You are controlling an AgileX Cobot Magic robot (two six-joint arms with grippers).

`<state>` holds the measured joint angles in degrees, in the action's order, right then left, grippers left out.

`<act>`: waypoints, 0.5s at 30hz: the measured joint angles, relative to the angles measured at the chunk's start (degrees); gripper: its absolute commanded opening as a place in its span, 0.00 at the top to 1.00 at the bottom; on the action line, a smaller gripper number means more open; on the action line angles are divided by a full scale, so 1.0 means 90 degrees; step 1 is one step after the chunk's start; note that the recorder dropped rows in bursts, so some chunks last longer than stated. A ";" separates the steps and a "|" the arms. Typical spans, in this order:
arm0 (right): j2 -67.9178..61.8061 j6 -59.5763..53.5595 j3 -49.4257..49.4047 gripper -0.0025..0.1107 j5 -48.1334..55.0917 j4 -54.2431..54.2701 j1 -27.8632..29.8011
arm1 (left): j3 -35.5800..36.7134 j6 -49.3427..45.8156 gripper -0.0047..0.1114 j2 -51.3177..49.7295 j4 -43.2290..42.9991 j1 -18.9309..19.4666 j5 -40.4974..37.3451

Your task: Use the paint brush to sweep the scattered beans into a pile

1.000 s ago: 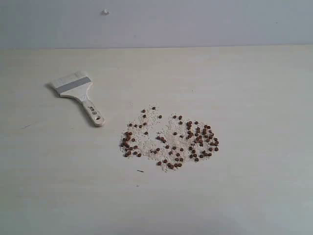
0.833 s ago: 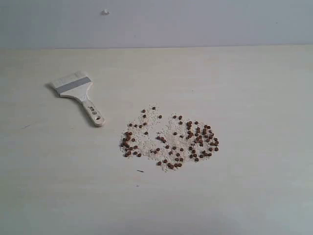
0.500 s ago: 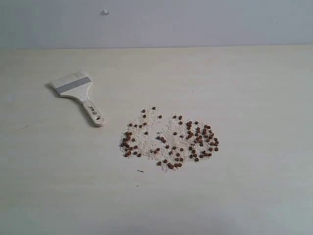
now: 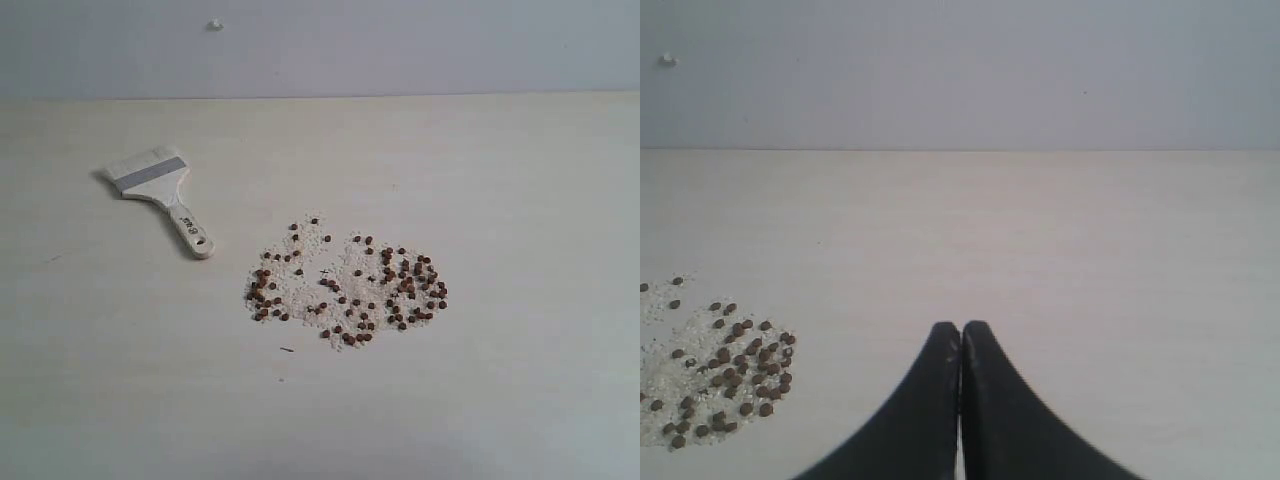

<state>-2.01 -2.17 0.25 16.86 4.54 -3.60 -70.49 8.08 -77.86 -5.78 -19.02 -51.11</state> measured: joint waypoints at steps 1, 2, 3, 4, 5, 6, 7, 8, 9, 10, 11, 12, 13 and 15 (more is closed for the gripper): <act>0.0000 0.0000 0.0000 0.98 0.0000 0.0000 0.0000 | -0.0163 -0.0015 0.42 -0.0214 0.0009 -0.0081 -0.0127; 0.0000 0.0000 0.0000 0.98 0.0000 0.0000 0.0000 | -0.0326 0.0026 0.42 -0.0392 0.0009 -0.0160 -0.0294; 0.0000 0.0000 0.0000 0.98 0.0000 0.0000 0.0000 | -0.0562 0.0131 0.42 -0.0664 0.0030 -0.0271 -0.0472; 0.0000 0.0000 0.0000 0.98 0.0000 0.0000 0.0000 | -0.0710 0.0221 0.42 -0.0849 0.0030 -0.0340 -0.0637; 0.0000 0.0000 0.0000 0.98 0.0000 0.0000 0.0000 | -0.0883 0.0308 0.42 -0.1032 0.0044 -0.0415 -0.0746; 0.0000 0.0000 0.0000 0.98 0.0000 0.0000 0.0000 | -0.1043 0.0428 0.42 -0.1299 0.0057 -0.0478 -0.0859; 0.0000 0.0000 0.0000 0.98 0.0000 0.0000 0.0000 | -0.1185 0.0516 0.42 -0.1469 0.0057 -0.0519 -0.0912; 0.0000 0.0000 0.0000 0.98 0.0000 0.0000 0.0000 | -0.1319 0.0624 0.42 -0.1673 0.0057 -0.0555 -0.0950; 0.0000 0.0000 0.0000 0.98 0.0000 0.0000 0.0000 | -0.1422 0.0702 0.42 -0.1828 0.0084 -0.0572 -0.0964; 0.0000 0.0000 0.0000 0.98 0.0000 0.0000 0.0000 | -0.1544 0.0792 0.42 -0.2011 0.0081 -0.0586 -0.0964; 0.0000 0.0000 0.0000 0.98 0.0000 0.0000 0.0000 | -0.1654 0.0877 0.42 -0.2181 0.0095 -0.0586 -0.0973; 0.0000 0.0000 0.0000 0.98 0.0000 0.0000 0.0000 | -0.1751 0.0962 0.42 -0.2339 0.0095 -0.0586 -0.0973; 0.0000 0.0000 0.0000 0.98 0.0000 0.0000 0.0000 | -0.1821 0.1056 0.42 -0.2487 0.0095 -0.0586 -0.0990; 0.0000 0.0000 0.0000 0.98 0.0000 0.0000 0.0000 | -0.1970 0.1217 0.42 -0.2732 0.0095 -0.0586 -0.1015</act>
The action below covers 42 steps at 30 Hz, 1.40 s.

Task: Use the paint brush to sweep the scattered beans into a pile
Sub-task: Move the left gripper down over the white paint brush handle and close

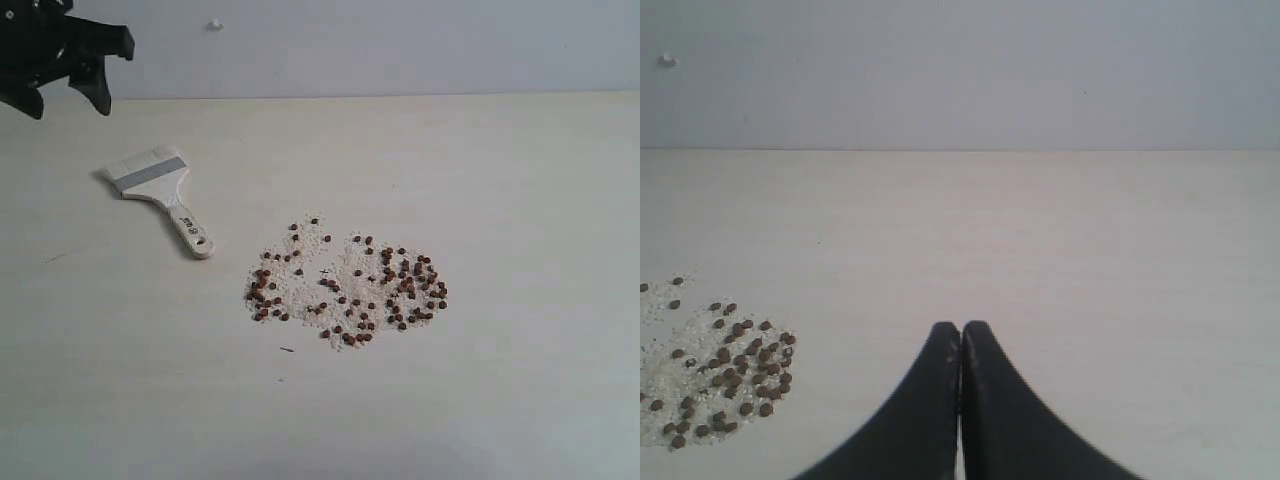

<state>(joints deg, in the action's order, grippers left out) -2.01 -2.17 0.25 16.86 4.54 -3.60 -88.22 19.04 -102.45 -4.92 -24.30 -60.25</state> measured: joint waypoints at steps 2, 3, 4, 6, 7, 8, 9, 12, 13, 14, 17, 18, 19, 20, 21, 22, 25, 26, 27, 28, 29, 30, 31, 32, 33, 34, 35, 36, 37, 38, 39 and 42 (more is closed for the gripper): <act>0.0000 0.0000 0.0000 0.98 0.0000 0.0000 0.0000 | -0.0114 0.0166 0.42 -0.0251 0.0076 0.0000 -0.0058; 0.0000 0.0000 0.0000 0.98 0.0000 0.0000 0.0000 | -0.0171 0.0247 0.42 -0.0370 0.0144 0.0000 -0.0090; 0.0000 0.0000 0.0000 0.98 0.0000 0.0000 0.0000 | -0.0228 0.0302 0.42 -0.0487 0.0210 0.0000 -0.0104; 0.0000 0.0000 0.0000 0.98 0.0000 0.0000 0.0000 | -0.0294 0.0458 0.42 -0.0684 0.0385 0.0000 -0.0104; 0.0000 0.0000 0.0000 0.98 0.0000 0.0000 0.0000 | -0.0335 0.0549 0.42 -0.0794 0.0479 0.0000 -0.0104; 0.0000 0.0000 0.0000 0.98 0.0000 0.0000 0.0000 | -0.0354 0.0641 0.42 -0.0898 0.0547 0.0000 -0.0104; 0.0000 0.0000 0.0000 0.98 0.0000 0.0000 0.0000 | -0.0396 0.0703 0.42 -0.0982 0.0659 0.0000 -0.0104; 0.0000 0.0000 0.0000 0.98 0.0000 0.0000 0.0000 | -0.0531 0.0807 0.42 -0.1297 0.1029 0.0000 -0.0104; 0.0000 0.0000 0.0000 0.98 0.0000 0.0000 0.0000 | -0.0573 0.0819 0.42 -0.1397 0.1135 0.0000 -0.0104; 0.0000 0.0000 0.0000 0.98 0.0000 0.0000 0.0000 | -0.0600 0.0823 0.42 -0.1471 0.1206 0.0000 -0.0104; 0.0000 0.0000 0.0000 0.98 0.0000 0.0000 0.0000 | -0.0727 0.0834 0.42 -0.1710 0.1333 0.0000 -0.0104; 0.0000 0.0000 0.0000 0.98 0.0000 0.0000 0.0000 | -0.0756 0.0861 0.42 -0.1774 0.1333 0.0000 -0.0104; 0.0000 0.0000 0.0000 0.98 0.0000 0.0000 0.0000 | -0.0785 0.0862 0.42 -0.1835 0.1333 0.0000 -0.0104; 0.0000 0.0000 0.0000 0.98 0.0000 0.0000 0.0000 | -0.0788 0.0875 0.42 -0.1870 0.1344 0.0000 -0.0091; 0.0000 0.0000 0.0000 0.98 0.0000 0.0000 0.0000 | -0.0798 0.0892 0.42 -0.1914 0.1344 0.0000 -0.0091; 0.0000 0.0000 0.0000 0.98 0.0000 0.0000 0.0000 | -0.0798 0.0942 0.43 -0.1958 0.1358 0.0000 -0.0091; 0.0000 0.0000 0.0000 0.98 0.0000 0.0000 0.0000 | -0.0798 0.1061 0.43 -0.2059 0.1358 0.0000 -0.0077; 0.0000 0.0000 0.0000 0.98 0.0000 0.0000 0.0000 | -0.0798 0.1100 0.43 -0.2093 0.1358 0.0000 -0.0064; 0.0000 0.0000 0.0000 0.98 0.0000 0.0000 0.0000 | -0.0798 0.1118 0.43 -0.2157 0.1358 0.0000 -0.0062; 0.0000 0.0000 0.0000 0.98 0.0000 0.0000 0.0000 | -0.0798 0.1131 0.43 -0.2218 0.1358 0.0000 -0.0030; 0.0000 0.0000 0.0000 0.98 0.0000 0.0000 0.0000 | -0.0798 0.1146 0.43 -0.2314 0.1358 0.0000 0.0053; 0.0000 0.0000 0.0000 0.98 0.0000 0.0000 0.0000 | -0.0798 0.1146 0.43 -0.2368 0.1327 0.0000 0.0111; 0.0000 0.0000 0.0000 0.98 0.0000 0.0000 0.0000 | -0.0798 0.1166 0.43 -0.2425 0.1306 0.0000 0.0149; 0.0000 0.0000 0.0000 0.98 0.0000 0.0000 0.0000 | -0.0798 0.1176 0.43 -0.2453 0.1278 0.0000 0.0195; 0.0000 0.0000 0.0000 0.98 0.0000 0.0000 0.0000 | -0.0798 0.1207 0.43 -0.2475 0.1262 0.0000 0.0270; 0.0000 0.0000 0.0000 0.98 0.0000 0.0000 0.0000 | -0.0798 0.1272 0.43 -0.2520 0.1258 0.0000 0.0402; 0.0000 0.0000 0.0000 0.98 0.0000 0.0000 0.0000 | -0.0798 0.1294 0.43 -0.2548 0.1248 0.0000 0.0442; 0.0000 0.0000 0.0000 0.98 0.0000 0.0000 0.0000 | -0.0802 0.1344 0.43 -0.2575 0.1248 0.0000 0.0501; 0.0000 0.0000 0.0000 0.98 0.0000 0.0000 0.0000 | -0.0815 0.1390 0.43 -0.2602 0.1248 0.0000 0.0558; 0.0000 0.0000 0.0000 0.98 0.0000 0.0000 0.0000 | -0.0813 0.1424 0.43 -0.2654 0.1225 0.0000 0.0613; 0.0000 0.0000 0.0000 0.98 0.0000 0.0000 0.0000 | -0.0836 0.1474 0.43 -0.2748 0.1157 0.0000 0.0678; 0.0000 0.0000 0.0000 0.98 0.0000 0.0000 0.0000 | -0.0836 0.1885 0.43 -0.2923 0.0547 0.0000 0.0890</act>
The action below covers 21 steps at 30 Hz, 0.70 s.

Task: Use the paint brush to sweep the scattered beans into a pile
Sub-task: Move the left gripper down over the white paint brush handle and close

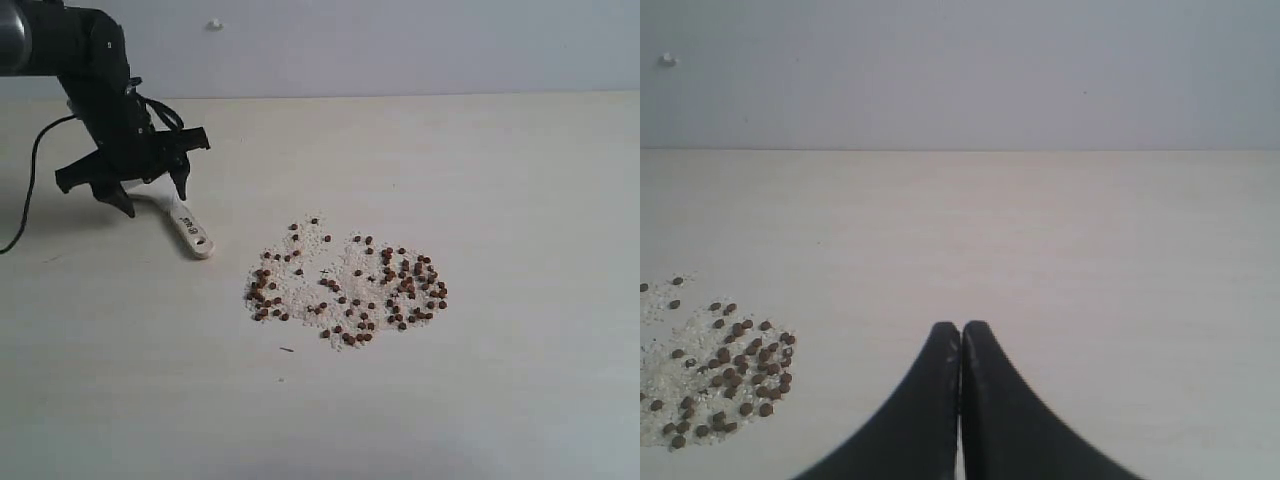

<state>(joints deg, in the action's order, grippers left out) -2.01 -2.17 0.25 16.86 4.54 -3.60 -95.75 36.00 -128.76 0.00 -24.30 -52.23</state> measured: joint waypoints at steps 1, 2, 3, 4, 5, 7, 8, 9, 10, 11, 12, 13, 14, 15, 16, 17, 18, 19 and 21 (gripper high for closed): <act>0.0000 0.0000 0.0000 0.98 0.0000 0.0000 0.0000 | 0.0000 0.0082 0.43 0.0000 0.0000 0.0000 0.0046; 0.0000 0.0000 0.0000 0.98 0.0000 0.0000 0.0000 | 0.0000 0.0236 0.43 0.0000 -0.0100 0.0000 0.0140; 0.0000 0.0000 0.0000 0.98 0.0000 0.0000 0.0000 | 0.0000 0.0284 0.43 0.0000 -0.0113 0.0000 0.0193; 0.0000 0.0000 0.0000 0.98 0.0000 0.0000 0.0000 | 0.0000 0.0363 0.43 0.0000 -0.0113 -0.0028 0.0252; 0.0000 0.0000 0.0000 0.98 0.0000 0.0000 0.0000 | 0.0000 0.0411 0.43 0.0000 -0.0113 -0.0052 0.0302; 0.0000 0.0000 0.0000 0.98 0.0000 0.0000 0.0000 | 0.0000 0.0473 0.43 0.0000 -0.0113 -0.0163 0.0412; 0.0000 0.0000 0.0000 0.98 0.0000 0.0000 0.0000 | 0.0000 0.0494 0.43 -0.0009 -0.0113 -0.0216 0.0454; 0.0000 0.0000 0.0000 0.98 0.0000 0.0000 0.0000 | 0.0000 0.0505 0.43 -0.0014 -0.0113 -0.0261 0.0510; 0.0000 0.0000 0.0000 0.98 0.0000 0.0000 0.0000 | 0.0000 0.0519 0.43 -0.0025 -0.0113 -0.0290 0.0562; 0.0000 0.0000 0.0000 0.98 0.0000 0.0000 0.0000 | 0.0000 0.0520 0.43 -0.0029 -0.0113 -0.0341 0.0633; 0.0000 0.0000 0.0000 0.98 0.0000 0.0000 0.0000 | 0.0000 0.0520 0.43 -0.0039 -0.0124 -0.0375 0.0680; 0.0000 0.0000 0.0000 0.98 0.0000 0.0000 0.0000 | 0.0000 0.0542 0.43 -0.0039 -0.0124 -0.0389 0.0707; 0.0000 0.0000 0.0000 0.98 0.0000 0.0000 0.0000 | 0.0000 0.0562 0.43 -0.0039 -0.0139 -0.0392 0.0706; 0.0000 0.0000 0.0000 0.98 0.0000 0.0000 0.0000 | 0.0000 0.0610 0.43 -0.0039 -0.0188 -0.0392 0.0675; 0.0000 0.0000 0.0000 0.98 0.0000 0.0000 0.0000 | 0.0000 0.0666 0.43 -0.0039 -0.0265 -0.0392 0.0588; 0.0000 0.0000 0.0000 0.98 0.0000 0.0000 0.0000 | 0.0000 0.0708 0.43 -0.0039 -0.0305 -0.0392 0.0538; 0.0000 0.0000 0.0000 0.98 0.0000 0.0000 0.0000 | 0.0000 0.0760 0.43 -0.0039 -0.0335 -0.0392 0.0507; 0.0000 0.0000 0.0000 0.98 0.0000 0.0000 0.0000 | 0.0000 0.0802 0.43 -0.0039 -0.0351 -0.0392 0.0477; 0.0000 0.0000 0.0000 0.98 0.0000 0.0000 0.0000 | 0.0000 0.0983 0.43 -0.0055 -0.0362 -0.0392 0.0389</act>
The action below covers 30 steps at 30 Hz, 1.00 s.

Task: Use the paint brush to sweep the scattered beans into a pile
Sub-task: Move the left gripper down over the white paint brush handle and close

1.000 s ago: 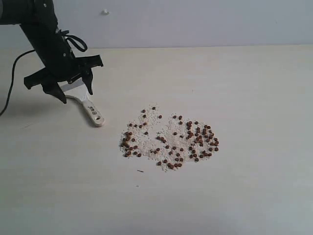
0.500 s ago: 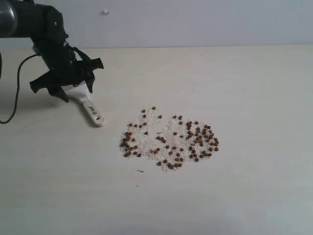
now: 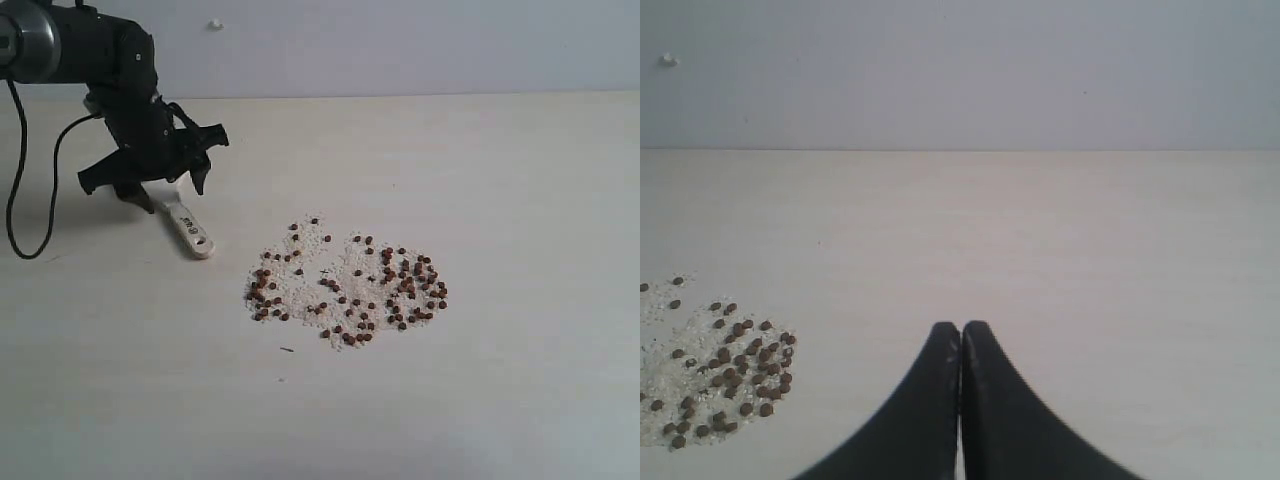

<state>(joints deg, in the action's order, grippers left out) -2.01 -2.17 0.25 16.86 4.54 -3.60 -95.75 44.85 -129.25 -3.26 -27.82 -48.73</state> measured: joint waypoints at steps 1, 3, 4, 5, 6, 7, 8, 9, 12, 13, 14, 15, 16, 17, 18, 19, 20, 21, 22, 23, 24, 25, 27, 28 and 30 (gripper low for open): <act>0.0000 0.0000 0.0000 0.98 0.0000 0.0000 0.0000 | 0.0000 0.0089 0.43 0.0000 -0.0010 0.0000 -0.0042; 0.0000 0.0000 0.0000 0.98 0.0000 0.0000 0.0000 | 0.0000 0.0238 0.43 0.0000 -0.0024 0.0000 -0.0052; 0.0000 0.0000 0.0000 0.98 0.0000 0.0000 0.0000 | 0.0000 0.0269 0.43 0.0000 -0.0024 0.0000 -0.0054; 0.0000 0.0000 0.0000 0.98 0.0000 0.0000 0.0000 | 0.0000 0.0300 0.43 0.0000 -0.0024 0.0000 -0.0089; 0.0000 0.0000 0.0000 0.98 0.0000 0.0000 0.0000 | 0.0000 0.0326 0.43 -0.0015 -0.0024 0.0000 -0.0112; 0.0000 0.0000 0.0000 0.98 0.0000 0.0000 0.0000 | 0.0000 0.0326 0.43 -0.0032 -0.0024 0.0000 -0.0129; 0.0000 0.0000 0.0000 0.98 0.0000 0.0000 0.0000 | 0.0000 0.0353 0.43 -0.0063 -0.0024 0.0000 -0.0160; 0.0000 0.0000 0.0000 0.98 0.0000 0.0000 -0.0018 | 0.0000 0.0369 0.43 -0.0113 -0.0024 0.0000 -0.0188; 0.0000 0.0000 0.0000 0.98 0.0000 0.0000 -0.0072 | 0.0000 0.0525 0.43 -0.0215 -0.0040 0.0000 -0.0238; 0.0000 0.0000 0.0000 0.98 0.0000 0.0000 -0.0088 | 0.0000 0.0562 0.43 -0.0215 -0.0037 0.0000 -0.0238; 0.0000 0.0000 0.0000 0.98 0.0000 0.0000 -0.0096 | 0.0000 0.0592 0.43 -0.0215 -0.0037 0.0000 -0.0225; 0.0000 0.0000 0.0000 0.98 0.0000 0.0000 -0.0096 | 0.0000 0.0606 0.43 -0.0215 -0.0037 0.0000 -0.0225; 0.0000 0.0000 0.0000 0.98 0.0000 0.0000 -0.0096 | 0.0000 0.0616 0.43 -0.0215 -0.0037 0.0000 -0.0225; 0.0000 0.0000 0.0000 0.98 0.0000 0.0000 -0.0101 | 0.0000 0.0633 0.43 -0.0215 -0.0037 0.0000 -0.0225; 0.0000 0.0000 0.0000 0.98 0.0000 0.0000 -0.0111 | 0.0000 0.0633 0.43 -0.0215 -0.0037 0.0000 -0.0225; 0.0000 0.0000 0.0000 0.98 0.0000 0.0000 -0.0111 | 0.0000 0.0633 0.43 -0.0215 -0.0037 0.0000 -0.0225; 0.0000 0.0000 0.0000 0.98 0.0000 0.0000 -0.0111 | 0.0000 0.0644 0.43 -0.0215 -0.0022 0.0000 -0.0225; 0.0000 0.0000 0.0000 0.98 0.0000 0.0000 -0.0111 | 0.0000 0.0644 0.45 -0.0226 0.0006 0.0000 -0.0225; 0.0000 0.0000 0.0000 0.98 0.0000 0.0000 -0.0111 | 0.0000 0.0644 0.48 -0.0241 0.0040 0.0000 -0.0225; 0.0000 0.0000 0.0000 0.98 0.0000 0.0000 -0.0111 | -0.0014 0.0644 0.52 -0.0241 0.0098 0.0000 -0.0225; 0.0000 0.0000 0.0000 0.98 0.0000 0.0000 -0.0111 | -0.0026 0.0644 0.55 -0.0257 0.0128 0.0000 -0.0225; 0.0000 0.0000 0.0000 0.98 0.0000 0.0000 -0.0111 | -0.0040 0.0644 0.58 -0.0267 0.0168 0.0000 -0.0225; 0.0000 0.0000 0.0000 0.98 0.0000 0.0000 -0.0111 | -0.0040 0.0644 0.60 -0.0267 0.0247 0.0000 -0.0215; 0.0000 0.0000 0.0000 0.98 0.0000 0.0000 -0.0111 | -0.0040 0.0644 0.60 -0.0267 0.0276 0.0000 -0.0215; 0.0000 0.0000 0.0000 0.98 0.0000 0.0000 -0.0111 | -0.0050 0.0644 0.60 -0.0270 0.0294 0.0000 -0.0215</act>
<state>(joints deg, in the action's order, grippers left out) -2.01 -2.17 0.25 16.86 4.54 -4.60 -96.20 50.64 -131.69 -0.61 -27.82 -50.67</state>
